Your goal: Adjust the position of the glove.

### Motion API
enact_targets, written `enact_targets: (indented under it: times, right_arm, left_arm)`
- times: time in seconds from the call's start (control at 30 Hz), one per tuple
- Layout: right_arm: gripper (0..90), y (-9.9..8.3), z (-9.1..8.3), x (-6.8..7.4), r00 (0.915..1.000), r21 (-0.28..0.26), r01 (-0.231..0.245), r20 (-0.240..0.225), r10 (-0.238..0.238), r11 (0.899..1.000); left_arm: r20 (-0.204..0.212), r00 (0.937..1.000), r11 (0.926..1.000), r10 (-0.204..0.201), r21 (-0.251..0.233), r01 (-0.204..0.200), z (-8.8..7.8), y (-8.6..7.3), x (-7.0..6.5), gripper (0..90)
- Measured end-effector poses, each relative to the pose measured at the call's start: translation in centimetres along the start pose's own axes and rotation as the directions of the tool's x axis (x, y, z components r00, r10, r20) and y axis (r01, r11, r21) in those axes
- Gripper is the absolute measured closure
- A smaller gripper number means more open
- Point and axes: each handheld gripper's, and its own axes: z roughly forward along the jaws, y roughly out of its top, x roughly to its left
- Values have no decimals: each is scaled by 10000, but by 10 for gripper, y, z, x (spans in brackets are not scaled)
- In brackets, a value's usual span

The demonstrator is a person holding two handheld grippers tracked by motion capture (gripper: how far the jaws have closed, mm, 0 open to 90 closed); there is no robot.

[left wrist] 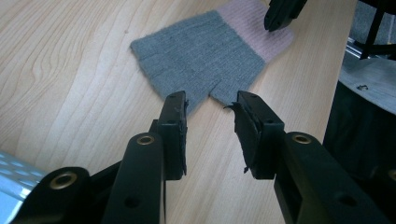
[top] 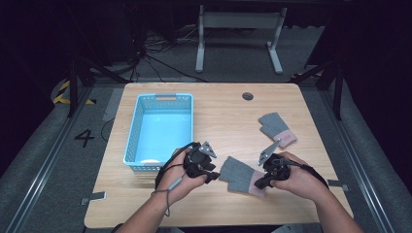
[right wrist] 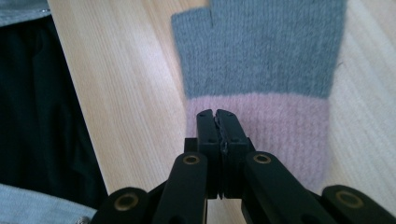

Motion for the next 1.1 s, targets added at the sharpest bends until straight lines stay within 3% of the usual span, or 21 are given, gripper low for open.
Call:
enact_targets:
  times: [0.2,0.37,0.5,0.63,1.1]
  right_arm:
    - [900,1,4,6,9978,108,442,-495,-436,9990]
    - [900,2,15,7,9962,571,518,-723,-476,9970]
    - [900,2,17,6,9961,648,530,-736,-482,9965]
    - [900,1,15,3,9971,569,410,-661,-372,9975]
    - [900,-8,7,-14,9997,142,-97,235,93,9999]
  left_arm:
    - [12,10000,10000,41,22,-41,1,1,0,640]
    - [0,10000,10000,66,38,-66,0,1,0,631]
    - [-11,10000,9999,83,57,-83,0,1,0,630]
    - [-17,10000,10000,40,-1,-40,0,1,0,623]
    - [28,10000,10000,46,82,-46,1,0,-1,615]
